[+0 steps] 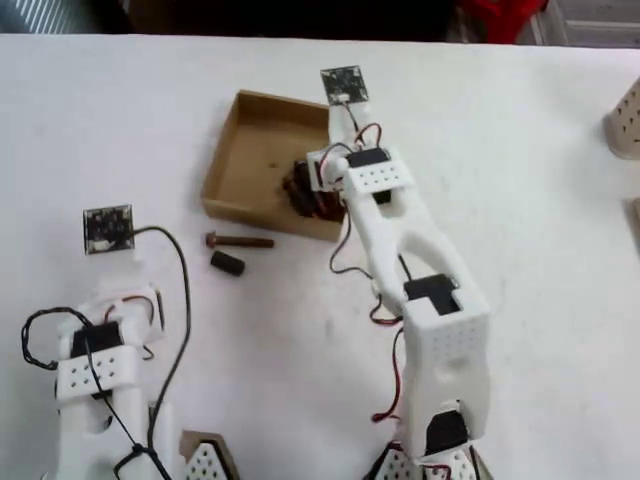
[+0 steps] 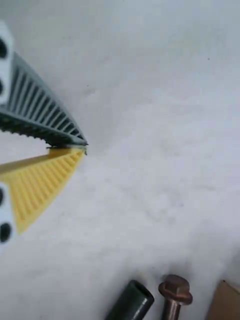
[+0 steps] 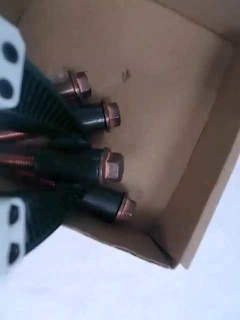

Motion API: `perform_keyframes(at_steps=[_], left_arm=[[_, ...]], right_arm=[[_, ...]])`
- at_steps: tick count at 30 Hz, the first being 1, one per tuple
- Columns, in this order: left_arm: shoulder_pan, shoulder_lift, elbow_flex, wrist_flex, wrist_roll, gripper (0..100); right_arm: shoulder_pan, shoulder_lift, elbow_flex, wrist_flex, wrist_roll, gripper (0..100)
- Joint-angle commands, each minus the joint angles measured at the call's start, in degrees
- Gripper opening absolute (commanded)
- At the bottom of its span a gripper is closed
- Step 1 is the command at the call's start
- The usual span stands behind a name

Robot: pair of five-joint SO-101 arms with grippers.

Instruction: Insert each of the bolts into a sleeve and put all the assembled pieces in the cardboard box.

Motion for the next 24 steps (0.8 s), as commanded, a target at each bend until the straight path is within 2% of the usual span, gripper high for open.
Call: perform_keyframes(at_steps=[1, 3, 6, 13, 17, 19, 22, 24], left_arm=[[-0.66, -0.22, -0.26, -1.14, -0.70, 2], [-1.54, -0.22, -0.44, -1.23, -0.70, 2], [-1.54, -0.22, -0.44, -1.23, -0.70, 2], [-1.54, -0.22, -0.18, -3.34, -0.70, 2], [-1.54, -0.04, -0.18, -3.60, -0.70, 2], [-1.54, -0.04, -0.18, -3.60, -0.70, 2], [-1.54, -0.04, -0.18, -3.60, -0.70, 2], [-1.54, -0.04, -0.18, -3.60, -0.70, 2]], right_arm=[[1.27, 0.13, -4.40, 0.84, -0.44, 20.2], [1.10, -0.57, -4.48, 2.95, -0.44, 22.4], [0.66, -3.38, -4.57, 6.11, -0.44, 19.7], [0.31, -14.46, -4.31, 16.31, -0.44, 0.9], [1.27, -19.74, -4.31, 22.37, 0.00, 2.9], [1.54, -22.29, -4.31, 26.15, 2.37, 1.5], [0.22, -26.42, -4.31, 33.45, 10.20, 1.7], [-0.84, -29.14, -4.31, 38.73, 11.96, 1.7]])
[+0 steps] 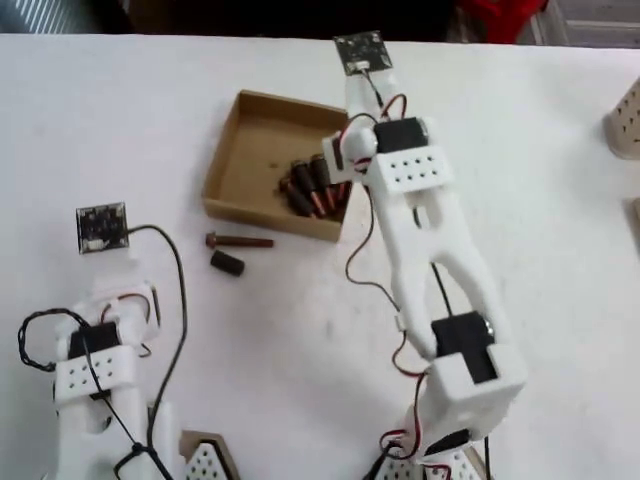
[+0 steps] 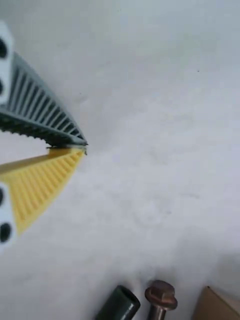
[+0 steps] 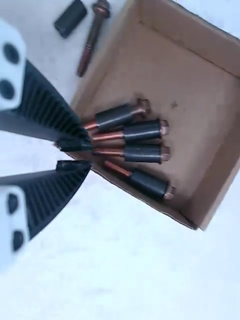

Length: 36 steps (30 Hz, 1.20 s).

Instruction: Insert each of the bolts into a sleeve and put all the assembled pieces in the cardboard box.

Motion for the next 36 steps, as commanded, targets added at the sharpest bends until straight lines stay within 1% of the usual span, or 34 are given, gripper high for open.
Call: perform_keyframes(at_steps=[1, 7, 11, 14, 17, 22, 25, 29, 32, 34, 36], left_arm=[[-0.40, -0.04, -0.18, -1.41, -0.70, 2], [-0.40, -0.04, -0.18, -1.41, -0.62, 2], [-0.48, -0.04, -0.18, -1.32, -0.53, 2], [-0.48, -0.04, -0.18, -1.32, -0.53, 2], [-0.48, -0.04, -0.18, -1.23, -0.62, 2], [-0.48, -0.04, -0.18, -1.23, -0.62, 2], [-0.48, -0.04, -0.18, -1.23, -0.62, 2], [-0.48, -0.04, -0.18, -1.23, -0.62, 2], [-0.48, -0.04, -0.18, -1.23, -0.62, 2], [-0.48, -0.04, -0.18, -1.23, -0.62, 2], [-0.48, -0.04, -0.18, -1.23, -0.62, 2]], right_arm=[[-2.15, -7.69, -1.58, 8.84, 4.13, 1.7], [-7.34, -14.29, -0.26, 22.20, 3.96, 1.7], [-12.97, -18.42, 9.49, 22.02, 3.96, 1.7], [-17.45, -23.34, 19.34, 16.92, 3.96, 1.7], [-21.49, -29.49, 29.19, 8.92, 3.87, 1.7], [-25.71, -34.33, 40.18, -4.53, 3.87, 1.7], [-27.56, -32.13, 42.29, -10.33, 3.87, 2.2], [-29.85, -25.19, 42.37, -16.84, 3.87, 2.2], [-30.99, -18.86, 41.67, -22.46, 1.32, 2.2], [-31.78, -14.64, 39.21, -23.25, 1.23, 3.0], [-31.96, -10.95, 36.13, -23.16, 1.41, 7.4]])
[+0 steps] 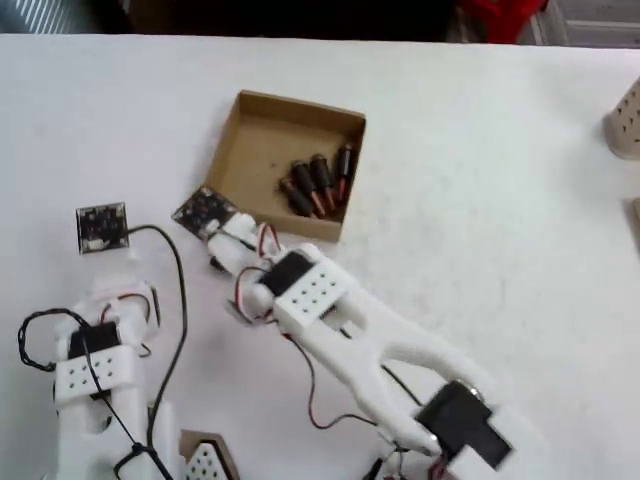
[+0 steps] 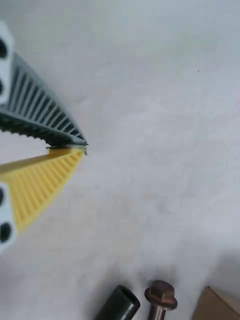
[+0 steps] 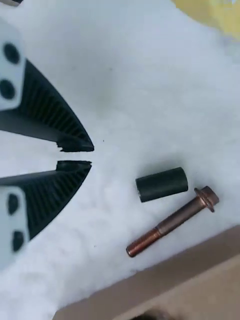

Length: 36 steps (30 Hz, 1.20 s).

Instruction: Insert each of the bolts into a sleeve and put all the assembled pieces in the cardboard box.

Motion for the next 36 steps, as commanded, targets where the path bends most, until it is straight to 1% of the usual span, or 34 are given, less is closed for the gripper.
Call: perform_keyframes(at_steps=[1, 4, 9, 15, 20, 27, 29, 32, 34, 36], left_arm=[[-0.48, -0.04, -0.18, -1.23, -0.62, 2], [-0.48, -0.04, -0.18, -1.23, -0.62, 2], [-0.48, -0.04, -0.18, -1.23, -0.62, 2], [-0.48, -0.04, -0.18, -1.14, -0.62, 2], [-0.48, -0.04, -0.18, -1.14, -0.62, 2], [-0.48, -0.04, -0.18, -1.14, -0.62, 2], [-0.48, -0.04, -0.18, -1.14, -0.62, 2], [-0.48, -0.04, -0.18, -1.23, -0.62, 2], [-0.48, -0.04, -0.18, -1.23, -0.62, 2], [-0.48, -0.04, -0.18, -1.32, -0.62, 2]], right_arm=[[-0.57, 4.88, -6.33, -1.45, -0.26, 9.8], [-0.40, 9.36, -10.46, -1.54, -0.26, 13.9], [-0.31, 16.92, -16.62, -1.98, -0.26, 14.0], [1.89, 25.19, -24.70, -1.98, -0.26, 14.1], [1.63, 30.73, -27.96, -2.07, -0.26, 14.1], [1.71, 32.92, -30.95, -1.89, -0.26, 14.0], [1.63, 32.75, -30.77, -1.89, -0.26, 12.3], [1.89, 32.66, -30.68, -2.07, -0.26, 1.1], [1.89, 32.75, -30.68, -2.07, -0.26, 3.8], [1.89, 32.66, -30.68, -1.89, -0.26, 2.5]])
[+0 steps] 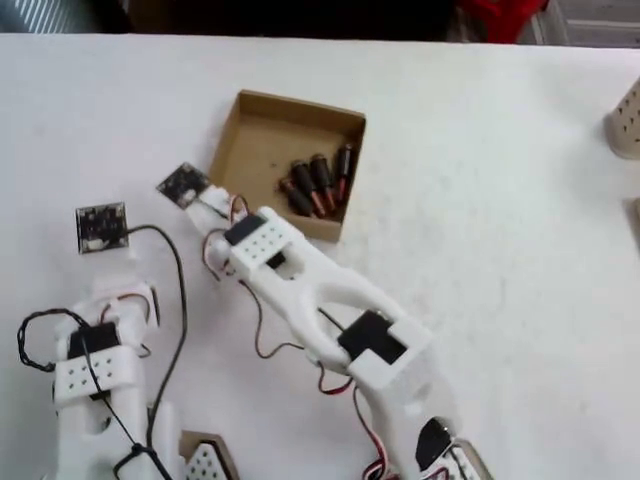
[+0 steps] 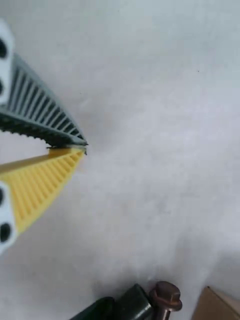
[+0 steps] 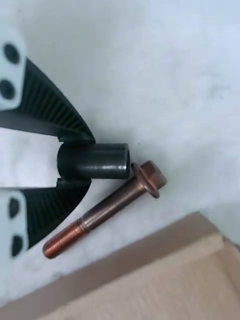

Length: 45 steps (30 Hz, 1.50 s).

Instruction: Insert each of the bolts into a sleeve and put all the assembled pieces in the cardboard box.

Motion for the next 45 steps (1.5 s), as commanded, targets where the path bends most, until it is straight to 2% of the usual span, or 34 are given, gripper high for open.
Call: perform_keyframes(at_steps=[1, 9, 22, 26, 29, 33, 39, 45], left_arm=[[-0.48, -0.04, -0.18, -1.32, -0.62, 2], [-0.48, -0.04, -0.18, -1.41, -0.62, 2], [-0.48, 0.04, -0.18, -1.41, -0.62, 2], [-0.48, 0.04, -0.18, -1.14, -0.62, 2], [-0.48, -0.04, -0.18, -1.05, -0.62, 2], [-0.48, -0.04, -0.18, -1.05, -0.62, 2], [-0.48, -0.04, -0.18, -0.97, -0.62, 2], [-0.48, -0.04, -0.18, -0.97, -0.62, 2]], right_arm=[[0.22, -0.57, -2.20, -0.40, -0.35, 1.2], [1.45, -9.19, 0.35, 13.85, -0.35, 1.6], [7.60, -39.34, 32.09, 13.85, -0.35, 1.7], [10.68, -44.18, 41.41, 8.04, -0.35, 1.8], [12.88, -46.02, 45.45, 3.47, 0.35, 1.9], [13.14, -45.85, 45.89, 3.03, 7.21, 3.4], [13.14, -43.03, 45.80, 3.74, 7.74, 16.5], [13.14, -42.86, 45.63, 3.82, 7.82, 14.9]])
